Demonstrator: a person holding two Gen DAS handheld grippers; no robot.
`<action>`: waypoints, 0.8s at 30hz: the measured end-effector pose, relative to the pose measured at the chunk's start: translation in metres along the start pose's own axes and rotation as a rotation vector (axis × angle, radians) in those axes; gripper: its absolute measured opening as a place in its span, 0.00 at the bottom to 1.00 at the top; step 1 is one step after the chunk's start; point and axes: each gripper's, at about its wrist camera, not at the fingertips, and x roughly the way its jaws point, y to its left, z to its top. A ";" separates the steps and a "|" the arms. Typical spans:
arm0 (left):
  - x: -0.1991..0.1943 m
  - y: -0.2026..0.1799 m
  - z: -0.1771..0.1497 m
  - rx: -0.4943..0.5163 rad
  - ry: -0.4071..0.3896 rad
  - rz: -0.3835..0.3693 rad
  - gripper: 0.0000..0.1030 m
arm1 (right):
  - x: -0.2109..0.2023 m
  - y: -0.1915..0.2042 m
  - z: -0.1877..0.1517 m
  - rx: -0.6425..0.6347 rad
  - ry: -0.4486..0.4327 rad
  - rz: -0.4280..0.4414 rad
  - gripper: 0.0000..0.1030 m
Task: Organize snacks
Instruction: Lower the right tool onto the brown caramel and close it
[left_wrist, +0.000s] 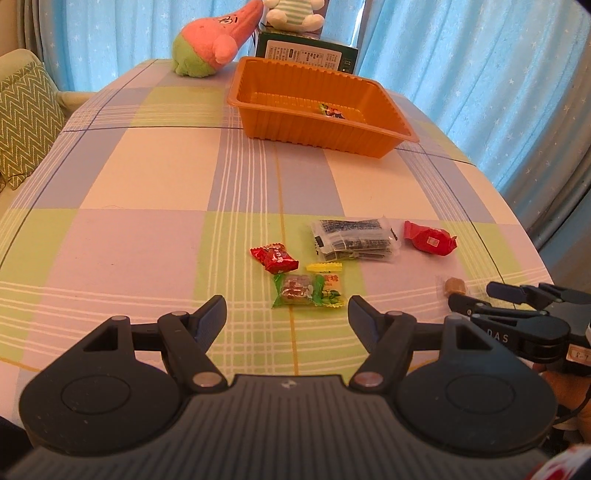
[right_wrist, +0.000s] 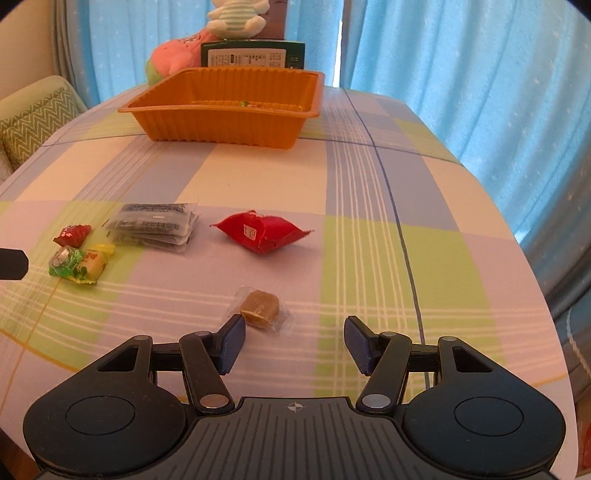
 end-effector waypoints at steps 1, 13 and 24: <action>0.002 -0.001 0.000 0.002 0.003 -0.001 0.68 | 0.003 -0.001 0.002 0.000 -0.005 0.010 0.57; 0.013 0.000 -0.002 0.004 0.025 -0.004 0.68 | 0.012 0.014 0.012 -0.128 -0.020 0.115 0.28; 0.015 -0.006 -0.006 0.044 0.023 -0.015 0.67 | -0.004 0.016 0.007 -0.025 -0.011 0.127 0.21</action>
